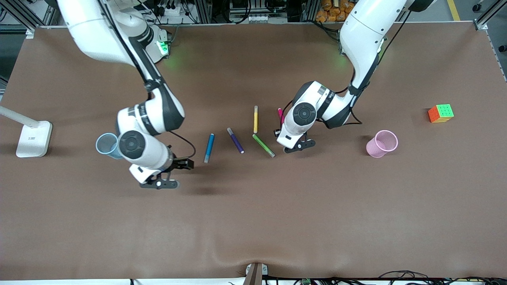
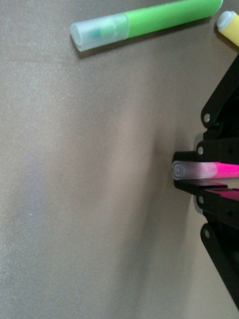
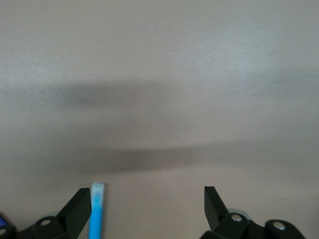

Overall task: Place pink and blue markers in matching cups
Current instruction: 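Lift the pink marker over the pink cup while the right gripper grasps the blue marker, then drop the pink marker into the pink cup while the right gripper carries the blue marker, then release the blue marker into the blue cup and raise both grippers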

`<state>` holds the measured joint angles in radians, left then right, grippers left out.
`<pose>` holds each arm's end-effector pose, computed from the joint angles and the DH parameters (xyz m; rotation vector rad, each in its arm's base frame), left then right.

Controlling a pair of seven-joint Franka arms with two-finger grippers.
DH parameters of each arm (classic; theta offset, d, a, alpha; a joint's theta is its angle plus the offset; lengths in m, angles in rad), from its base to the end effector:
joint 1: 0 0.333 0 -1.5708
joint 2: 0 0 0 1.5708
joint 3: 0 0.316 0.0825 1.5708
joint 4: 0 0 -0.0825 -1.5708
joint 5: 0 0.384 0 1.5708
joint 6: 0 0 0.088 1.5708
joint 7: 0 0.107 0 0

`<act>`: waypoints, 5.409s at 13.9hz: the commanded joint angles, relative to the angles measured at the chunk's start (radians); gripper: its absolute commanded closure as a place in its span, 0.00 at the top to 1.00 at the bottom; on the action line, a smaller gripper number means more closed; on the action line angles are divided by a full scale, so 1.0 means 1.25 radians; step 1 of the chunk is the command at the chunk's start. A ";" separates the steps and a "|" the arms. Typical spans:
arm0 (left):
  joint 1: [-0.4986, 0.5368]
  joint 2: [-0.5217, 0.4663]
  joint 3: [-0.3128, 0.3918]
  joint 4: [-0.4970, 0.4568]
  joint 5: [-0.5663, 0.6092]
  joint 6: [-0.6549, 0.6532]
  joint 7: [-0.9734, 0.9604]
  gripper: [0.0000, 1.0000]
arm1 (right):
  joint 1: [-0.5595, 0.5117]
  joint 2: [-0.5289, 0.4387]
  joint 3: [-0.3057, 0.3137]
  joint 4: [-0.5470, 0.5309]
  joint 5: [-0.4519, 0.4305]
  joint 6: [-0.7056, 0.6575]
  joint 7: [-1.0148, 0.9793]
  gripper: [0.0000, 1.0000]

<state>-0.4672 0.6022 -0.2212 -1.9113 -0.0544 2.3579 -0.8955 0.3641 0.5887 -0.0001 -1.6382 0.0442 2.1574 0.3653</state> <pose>0.4742 -0.3868 0.1734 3.0813 0.4301 -0.3382 0.6339 0.2434 0.2683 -3.1302 0.0423 0.1217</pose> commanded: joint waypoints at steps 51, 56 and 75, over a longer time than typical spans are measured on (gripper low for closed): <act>0.505 -0.379 0.000 -0.345 0.128 0.345 0.789 1.00 | -0.451 -0.256 -0.012 -0.198 0.502 -0.220 -1.604 0.00; 0.492 -0.391 -0.002 -0.165 0.121 0.013 0.789 1.00 | -0.507 -0.246 -0.012 -0.263 0.544 -0.251 -1.725 0.00; 0.489 -0.411 -0.065 0.333 0.090 -0.582 0.756 1.00 | -0.449 -0.265 -0.015 -0.238 0.493 -0.162 -1.470 1.00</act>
<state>0.1339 0.1050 -0.2947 -1.5135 0.0634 1.6603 0.0589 -0.2338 0.3008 -0.0168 -1.9257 0.6989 1.9137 -1.5796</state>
